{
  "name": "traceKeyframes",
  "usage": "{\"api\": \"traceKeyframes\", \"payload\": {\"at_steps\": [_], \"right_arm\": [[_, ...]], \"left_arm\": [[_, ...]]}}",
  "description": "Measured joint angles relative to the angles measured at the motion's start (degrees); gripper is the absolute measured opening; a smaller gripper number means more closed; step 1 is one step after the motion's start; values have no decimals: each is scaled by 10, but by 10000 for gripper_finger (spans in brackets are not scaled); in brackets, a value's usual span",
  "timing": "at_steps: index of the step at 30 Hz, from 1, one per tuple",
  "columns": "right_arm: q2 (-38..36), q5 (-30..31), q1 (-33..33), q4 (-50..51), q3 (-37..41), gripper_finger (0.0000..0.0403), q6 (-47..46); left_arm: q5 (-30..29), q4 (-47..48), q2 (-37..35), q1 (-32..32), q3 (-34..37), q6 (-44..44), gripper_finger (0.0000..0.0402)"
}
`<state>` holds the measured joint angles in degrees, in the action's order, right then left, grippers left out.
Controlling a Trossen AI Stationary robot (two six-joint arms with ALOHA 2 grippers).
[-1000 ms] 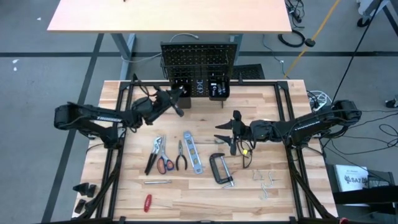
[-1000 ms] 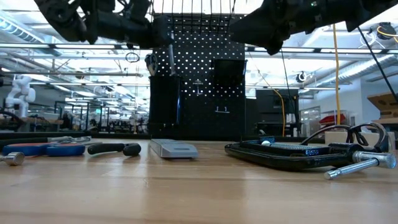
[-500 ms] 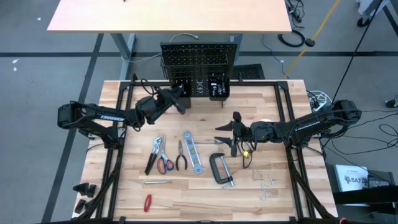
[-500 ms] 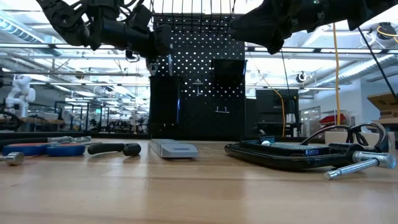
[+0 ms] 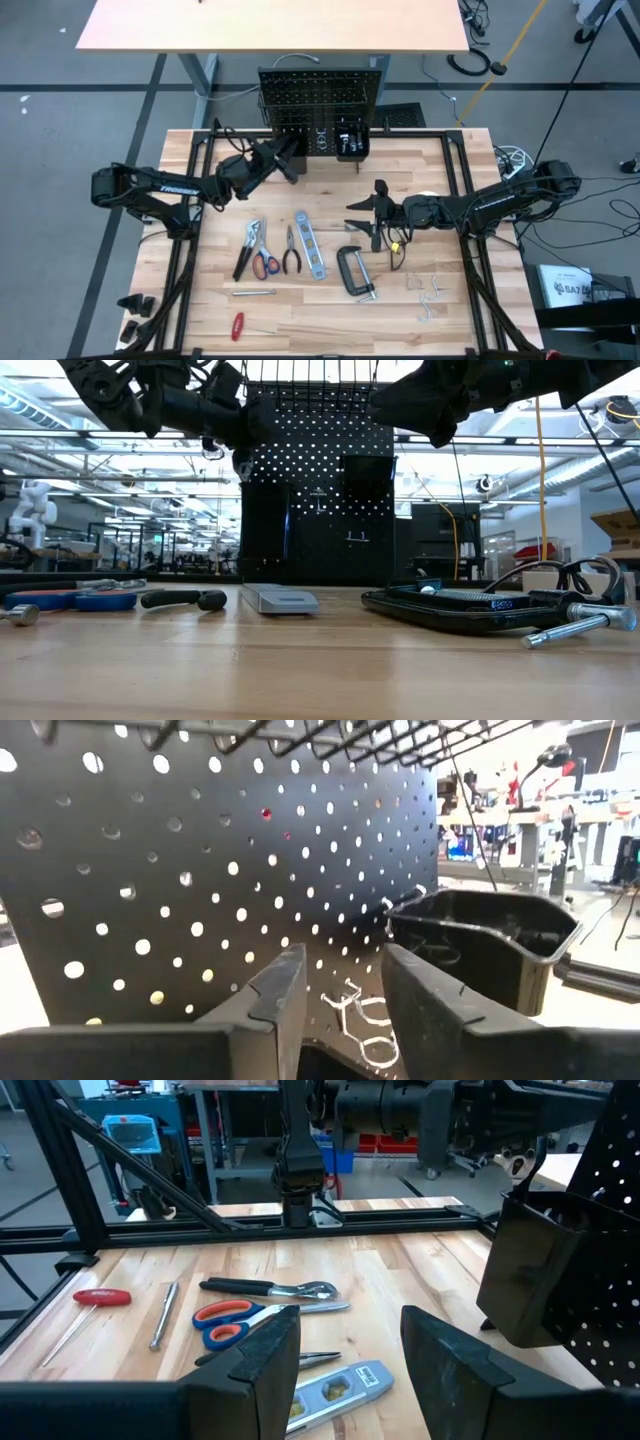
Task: Hang tools onto peg board
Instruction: Put the blue scissors into the left black bin on the peg board
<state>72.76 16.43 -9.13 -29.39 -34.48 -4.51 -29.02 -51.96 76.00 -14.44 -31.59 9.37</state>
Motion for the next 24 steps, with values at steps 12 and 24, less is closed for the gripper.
{"api": "traceKeyframes", "payload": {"at_steps": [12,24], "right_arm": [[0,0,0,0,0,166,-15],[1,-5,-12,-24,0,166,-16]], "left_arm": [[11,73,-120,76,0,16,133],[3,366,-228,236,0,-90,132]]}}
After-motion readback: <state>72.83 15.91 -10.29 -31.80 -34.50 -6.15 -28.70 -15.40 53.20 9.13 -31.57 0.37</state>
